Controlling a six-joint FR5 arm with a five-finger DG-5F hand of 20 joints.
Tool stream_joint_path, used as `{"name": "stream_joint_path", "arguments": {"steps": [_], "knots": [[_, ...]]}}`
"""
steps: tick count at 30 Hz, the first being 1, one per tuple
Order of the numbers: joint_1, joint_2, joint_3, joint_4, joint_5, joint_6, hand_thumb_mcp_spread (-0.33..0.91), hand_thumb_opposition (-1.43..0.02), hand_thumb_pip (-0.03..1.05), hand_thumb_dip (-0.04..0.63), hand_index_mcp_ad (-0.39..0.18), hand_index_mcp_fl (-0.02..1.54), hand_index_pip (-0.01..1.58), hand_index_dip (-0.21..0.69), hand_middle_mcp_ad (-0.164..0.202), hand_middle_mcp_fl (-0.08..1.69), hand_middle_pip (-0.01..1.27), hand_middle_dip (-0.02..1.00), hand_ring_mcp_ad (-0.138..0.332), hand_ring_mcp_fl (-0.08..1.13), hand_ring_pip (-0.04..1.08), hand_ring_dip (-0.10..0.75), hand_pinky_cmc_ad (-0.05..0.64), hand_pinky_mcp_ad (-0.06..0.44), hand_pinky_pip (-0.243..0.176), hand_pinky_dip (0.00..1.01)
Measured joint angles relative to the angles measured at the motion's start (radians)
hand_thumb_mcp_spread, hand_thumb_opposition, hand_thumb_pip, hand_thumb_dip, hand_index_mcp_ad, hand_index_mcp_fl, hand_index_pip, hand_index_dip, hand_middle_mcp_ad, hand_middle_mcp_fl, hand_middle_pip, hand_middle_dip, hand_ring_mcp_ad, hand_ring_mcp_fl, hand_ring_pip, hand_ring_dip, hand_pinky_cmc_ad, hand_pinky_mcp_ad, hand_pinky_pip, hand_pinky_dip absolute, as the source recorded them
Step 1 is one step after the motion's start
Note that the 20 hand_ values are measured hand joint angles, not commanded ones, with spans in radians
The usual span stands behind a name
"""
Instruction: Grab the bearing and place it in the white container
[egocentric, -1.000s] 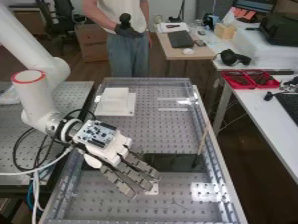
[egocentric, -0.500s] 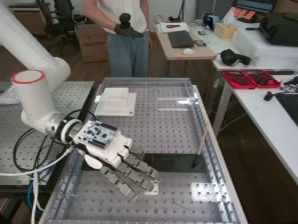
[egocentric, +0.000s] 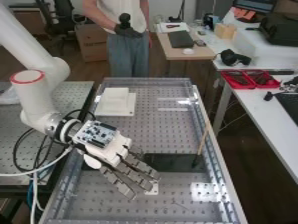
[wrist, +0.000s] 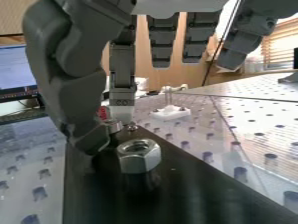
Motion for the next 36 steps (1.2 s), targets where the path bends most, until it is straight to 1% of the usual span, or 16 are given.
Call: {"name": "stream_joint_path", "arguments": {"steps": [9,12,13,17,19,36], "knots": [[-0.005,-0.001,0.002,0.001,-0.003,-0.002,0.48,-0.86,0.5,0.3,-0.134,0.19,1.38,0.234,0.065,0.02,0.15,0.15,0.113,0.01,0.1,0.042,0.347,0.243,-0.061,0.14],[-0.007,-0.001,0.002,0.002,-0.005,-0.003,0.48,-0.86,0.5,0.3,-0.134,0.23,1.38,0.227,0.065,0.02,0.15,0.16,0.113,0.01,0.1,0.042,0.347,0.243,-0.061,0.14],[-0.008,-0.002,0.003,0.003,-0.006,-0.004,0.48,-0.86,0.5,0.3,-0.134,0.23,1.38,0.215,0.065,0.02,0.15,0.16,0.113,0.01,0.1,0.042,0.347,0.243,-0.061,0.14],[-0.009,-0.003,0.005,0.002,-0.009,-0.005,0.48,-0.86,0.5,0.3,-0.134,0.22,1.38,0.211,0.065,0.02,0.15,0.16,0.113,0.01,0.1,0.042,0.347,0.243,-0.061,0.14],[-0.01,-0.003,0.006,0.001,-0.01,-0.004,0.48,-0.86,0.5,0.3,-0.134,0.26,1.38,0.202,0.065,0.02,0.15,0.16,0.113,0.01,0.1,0.042,0.347,0.243,-0.061,0.14],[-0.01,-0.008,0.01,-0.006,-0.017,0.005,0.48,-0.85,0.51,0.311,-0.131,0.26,1.36,0.188,0.065,0.02,0.15,0.16,0.113,0.01,0.11,0.051,0.347,0.243,-0.061,0.14]]}}
